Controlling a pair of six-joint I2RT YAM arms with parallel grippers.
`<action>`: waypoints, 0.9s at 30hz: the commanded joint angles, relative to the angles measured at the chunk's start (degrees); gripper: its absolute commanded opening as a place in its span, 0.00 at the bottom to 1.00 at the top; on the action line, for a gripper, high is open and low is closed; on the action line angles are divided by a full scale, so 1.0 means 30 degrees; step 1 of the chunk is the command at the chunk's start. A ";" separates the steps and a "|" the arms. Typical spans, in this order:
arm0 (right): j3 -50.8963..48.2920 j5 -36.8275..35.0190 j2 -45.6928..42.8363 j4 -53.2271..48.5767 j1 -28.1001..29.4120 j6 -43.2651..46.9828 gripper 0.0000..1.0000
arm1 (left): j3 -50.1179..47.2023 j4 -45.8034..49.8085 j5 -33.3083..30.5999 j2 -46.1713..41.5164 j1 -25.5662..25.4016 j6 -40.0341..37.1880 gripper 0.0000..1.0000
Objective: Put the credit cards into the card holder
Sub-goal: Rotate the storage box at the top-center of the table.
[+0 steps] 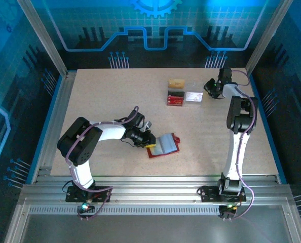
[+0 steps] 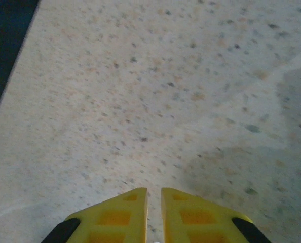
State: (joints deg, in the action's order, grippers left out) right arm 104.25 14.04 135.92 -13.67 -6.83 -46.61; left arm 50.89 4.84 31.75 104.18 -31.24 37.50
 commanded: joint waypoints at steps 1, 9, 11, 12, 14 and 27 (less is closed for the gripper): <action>-0.0192 0.1875 0.0840 0.2389 -0.0505 -0.1157 0.15 | -0.0374 0.0946 0.0111 0.0255 -0.0359 0.0077 0.19; -0.0097 0.2502 0.1184 0.3528 -0.0993 -0.1771 0.14 | -0.0392 0.0892 0.0162 0.0169 -0.0366 0.0102 0.19; -0.0089 0.2839 0.1385 0.4042 -0.1085 -0.2161 0.14 | -0.0406 0.0878 0.0170 0.0167 -0.0365 0.0128 0.19; -0.0203 0.3083 0.1479 0.4555 -0.1092 -0.2427 0.14 | -0.0411 0.0878 0.0155 0.0166 -0.0365 0.0141 0.19; -0.0339 0.3316 0.1597 0.5348 -0.1092 -0.2814 0.14 | -0.0404 0.0880 0.0170 0.0173 -0.0362 0.0129 0.19; 0.2544 0.6401 0.4504 0.6828 -0.0825 -0.4452 0.13 | -0.0382 0.0819 0.0235 0.0224 -0.0364 0.0187 0.19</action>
State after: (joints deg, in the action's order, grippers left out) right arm 108.60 29.26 145.91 6.09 -9.72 -58.74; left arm 50.89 4.82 31.77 104.18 -31.24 37.52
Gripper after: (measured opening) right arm 0.138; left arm 0.185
